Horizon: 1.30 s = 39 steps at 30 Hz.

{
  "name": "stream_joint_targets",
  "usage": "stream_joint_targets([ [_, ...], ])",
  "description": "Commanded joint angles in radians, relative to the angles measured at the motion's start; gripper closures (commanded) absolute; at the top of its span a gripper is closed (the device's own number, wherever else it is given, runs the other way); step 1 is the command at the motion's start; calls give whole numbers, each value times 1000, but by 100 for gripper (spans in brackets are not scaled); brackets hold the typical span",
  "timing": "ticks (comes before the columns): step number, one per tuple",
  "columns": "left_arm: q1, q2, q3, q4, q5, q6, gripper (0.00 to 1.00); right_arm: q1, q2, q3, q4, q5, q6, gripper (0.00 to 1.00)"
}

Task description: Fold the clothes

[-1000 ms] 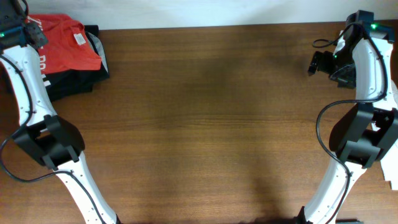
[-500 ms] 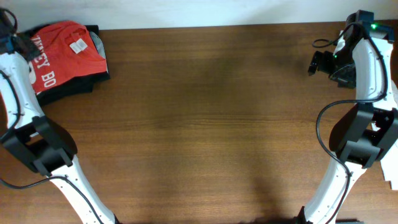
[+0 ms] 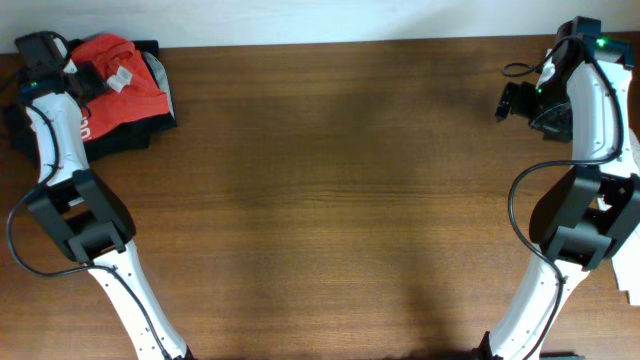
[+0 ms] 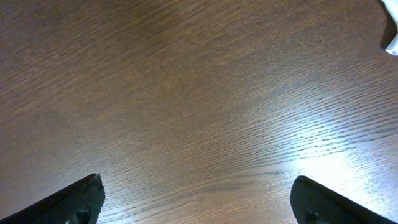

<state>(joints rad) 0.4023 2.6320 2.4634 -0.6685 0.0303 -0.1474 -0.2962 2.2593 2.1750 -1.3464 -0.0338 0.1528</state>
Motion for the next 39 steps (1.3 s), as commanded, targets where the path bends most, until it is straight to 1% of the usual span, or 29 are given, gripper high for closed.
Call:
stream_joint_targets([
  [1,9,3,12,-32,8,3,37,-5,-10,2,0,9,-2,1],
  [3,8,-29,55,-71,8,2,35,-5,-10,2,0,9,-2,1],
  [5,8,-88,77,-98,9,2,21,-5,-10,2,0,9,-2,1],
  [6,8,-148,84,-122,13,2,13,-5,-10,2,0,9,-2,1],
  [8,8,-246,85,-164,89,2,1,-5,-10,2,0,9,-2,1],
  [10,8,-346,85,-237,195,2,1,-5,-10,2,0,9,-2,1],
  [12,8,-444,85,-310,333,2,1,-5,-10,2,0,9,-2,1],
  [13,8,-504,85,-380,405,3,1,-5,-10,2,0,9,-2,1],
  [15,7,-563,85,-482,431,3,1,-5,-10,2,0,9,-2,1],
  [16,5,-602,85,-562,430,31,1,-5,-10,2,0,9,-2,1],
  [20,0,-713,85,-877,429,220,1,-5,-10,2,0,9,-2,1],
  [22,-3,-746,85,-1022,426,278,1,-5,-10,2,0,9,-2,1],
  [25,-24,-837,-20,-1019,399,285,1,-5,-10,2,0,9,-2,1],
  [28,-59,-957,-206,-1019,399,285,1,-5,-10,2,0,9,-2,1],
  [29,-82,-1010,-299,-1015,399,285,1,-5,-10,2,0,8,-2,1],
  [31,-151,-1126,-515,-953,401,284,1,-5,-10,2,0,9,-2,1],
  [33,-244,-1248,-756,-830,446,272,1,-5,-10,2,0,9,-2,1],
  [34,-307,-1313,-908,-749,464,240,1,-5,-10,2,0,9,-2,1],
  [36,-380,-1363,-1060,-703,463,217,1,-5,-10,2,0,9,-2,1],
  [39,-422,-1365,-1195,-709,460,217,1,-5,-10,2,0,9,-2,1],
])
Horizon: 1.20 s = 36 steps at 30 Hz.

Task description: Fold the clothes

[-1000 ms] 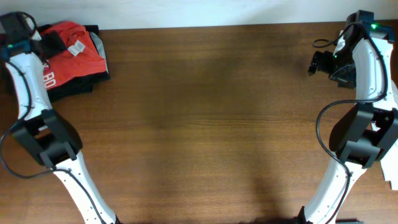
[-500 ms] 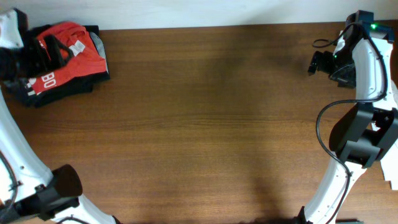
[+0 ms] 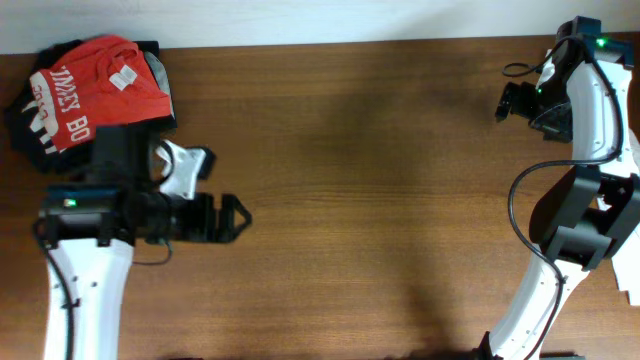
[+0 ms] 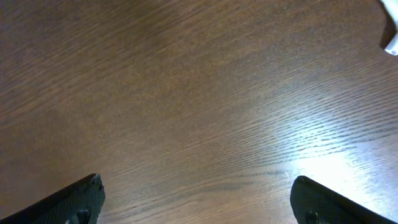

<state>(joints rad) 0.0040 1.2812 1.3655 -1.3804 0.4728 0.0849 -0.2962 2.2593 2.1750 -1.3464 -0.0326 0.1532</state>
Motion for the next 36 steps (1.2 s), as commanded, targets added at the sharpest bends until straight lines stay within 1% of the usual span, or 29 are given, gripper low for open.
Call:
stream_joint_targets([
  [1,-24,-14,-121,3,17,-16,1,-5,-10,2,0,8,-2,1],
  [6,-23,-14,-141,21,2,-15,1,-5,-10,2,0,8,-2,1],
  [9,-39,-14,-158,173,4,117,1,-5,-10,2,0,8,-2,1],
  [10,-71,-19,-204,296,3,193,1,-5,-10,2,0,8,-2,1],
  [13,-119,-78,-356,529,2,209,1,-5,-10,2,0,8,-2,1],
  [14,-129,-122,-446,645,2,209,1,-5,-10,2,0,8,-2,1],
  [16,-127,-240,-641,909,2,209,1,-5,-10,2,0,8,-2,1],
  [18,-127,-352,-787,1110,2,209,1,-5,-10,2,0,7,-2,1],
  [20,-127,-462,-900,1248,1,209,1,-5,-10,2,0,7,-2,1],
  [21,-124,-562,-972,1306,-5,209,1,-5,-10,2,0,8,-2,1],
  [23,-124,-671,-1048,1351,-39,209,1,-5,-10,2,0,8,-2,1],
  [26,-117,-816,-1170,1457,-108,209,1,-5,-10,2,0,8,-2,2],
  [27,-101,-855,-1199,1471,-107,209,1,-5,-10,2,0,8,-2,1],
  [28,-53,-932,-1249,1487,-102,209,1,-5,-10,2,0,7,-2,1],
  [31,13,-1027,-1295,1486,-96,209,1,-5,-10,2,0,8,-2,1],
  [34,50,-1098,-1321,1484,-127,209,1,-5,-10,2,0,8,-2,1],
  [36,50,-1138,-1337,1484,-130,209,1,-5,-10,2,0,7,-2,1],
])
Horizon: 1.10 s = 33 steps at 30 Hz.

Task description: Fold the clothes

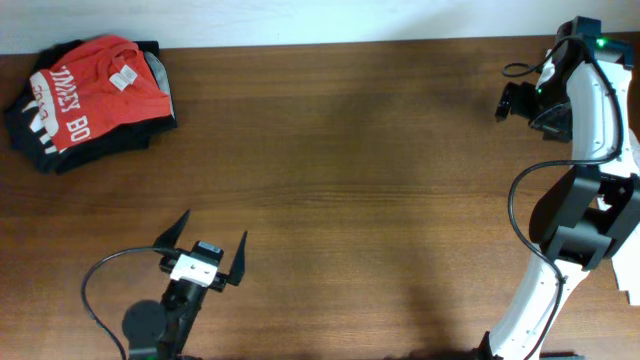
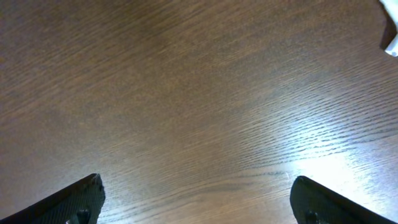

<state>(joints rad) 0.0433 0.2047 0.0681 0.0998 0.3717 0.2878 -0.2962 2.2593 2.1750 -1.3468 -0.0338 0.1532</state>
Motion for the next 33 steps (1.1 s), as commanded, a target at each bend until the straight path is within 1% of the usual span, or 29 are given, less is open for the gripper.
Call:
stream_joint_targets([
  [1,10,-80,-46,1,-29,6,1,-5,-10,2,0,9,-2,1],
  [2,10,-106,-55,-8,-30,6,1,-5,-10,2,0,9,-2,1],
  [6,10,-190,-60,-143,-82,6,1,-5,-10,2,0,9,-2,1],
  [7,10,-201,-60,-156,-84,6,1,-5,-10,2,0,9,-2,1],
  [33,12,-200,-59,-157,-84,6,1,-5,-6,2,0,9,-2,1],
])
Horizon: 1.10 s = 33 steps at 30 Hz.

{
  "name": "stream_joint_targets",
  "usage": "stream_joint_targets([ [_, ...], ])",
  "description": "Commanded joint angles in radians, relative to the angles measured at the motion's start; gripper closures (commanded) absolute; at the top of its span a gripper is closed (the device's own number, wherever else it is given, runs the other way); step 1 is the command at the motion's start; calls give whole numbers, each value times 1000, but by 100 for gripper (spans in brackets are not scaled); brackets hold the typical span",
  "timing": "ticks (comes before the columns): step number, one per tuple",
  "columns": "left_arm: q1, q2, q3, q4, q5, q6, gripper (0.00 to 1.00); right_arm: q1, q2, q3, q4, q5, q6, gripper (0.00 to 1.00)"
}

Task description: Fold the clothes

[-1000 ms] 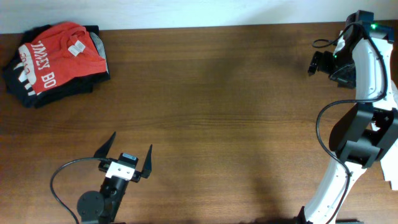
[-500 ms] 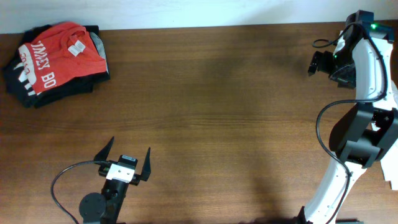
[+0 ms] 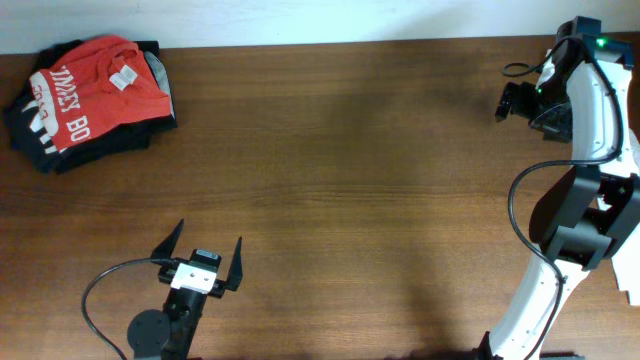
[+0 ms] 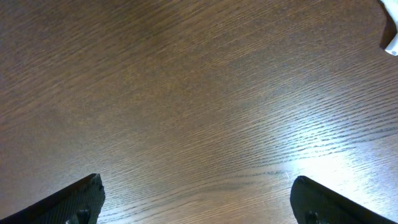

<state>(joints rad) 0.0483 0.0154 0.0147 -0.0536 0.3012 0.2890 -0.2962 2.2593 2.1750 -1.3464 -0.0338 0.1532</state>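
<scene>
A folded stack of clothes, a red shirt (image 3: pixel 95 72) with white letters on top of dark garments, lies at the far left corner of the wooden table (image 3: pixel 350 170). My left gripper (image 3: pixel 205 255) stands open at the front left, well away from the stack, nothing between its fingers. My right gripper (image 3: pixel 512 100) hovers at the far right near the back edge; in the right wrist view its fingers (image 4: pixel 74 199) are spread wide over bare wood, holding nothing.
The right arm's white links and black cable rise along the table's right edge. A white scrap (image 4: pixel 390 37) shows at the right wrist view's upper right corner.
My left gripper has shifted slightly toward the front edge and stays open. The right gripper and the clothes stack have not moved.
At first my left gripper was at the clothes stack in the far left corner. Then it stood below the stack, away from it. Later it was at the front left, open, where it remains. The stack stayed folded; the right arm never moved.
</scene>
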Motion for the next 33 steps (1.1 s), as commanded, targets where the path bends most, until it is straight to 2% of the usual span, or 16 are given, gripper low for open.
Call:
stream_joint_targets([
  [1,7,-10,-6,-3,-13,4,1,-5,-7,2,0,9,-2,1],
  [6,7,-10,-6,-3,-13,5,1,35,-64,2,0,9,-2,1],
  [14,7,-10,-6,-3,-13,4,1,166,-360,2,3,22,-9,1],
  [16,7,-10,-6,-3,-13,4,1,177,-424,2,-25,50,-52,1],
  [26,7,-10,-6,-3,-13,4,1,179,-662,-30,-14,45,-52,1],
  [29,7,-10,-6,-3,-13,4,1,179,-815,-256,153,46,-51,1],
  [30,7,-10,-6,-3,-13,5,1,179,-882,-368,225,40,-51,1],
  [31,7,-10,-6,-3,-13,5,1,179,-1003,-577,364,10,-51,1],
  [33,7,-10,-6,-3,-13,4,1,179,-1121,-776,510,-20,-50,1],
])
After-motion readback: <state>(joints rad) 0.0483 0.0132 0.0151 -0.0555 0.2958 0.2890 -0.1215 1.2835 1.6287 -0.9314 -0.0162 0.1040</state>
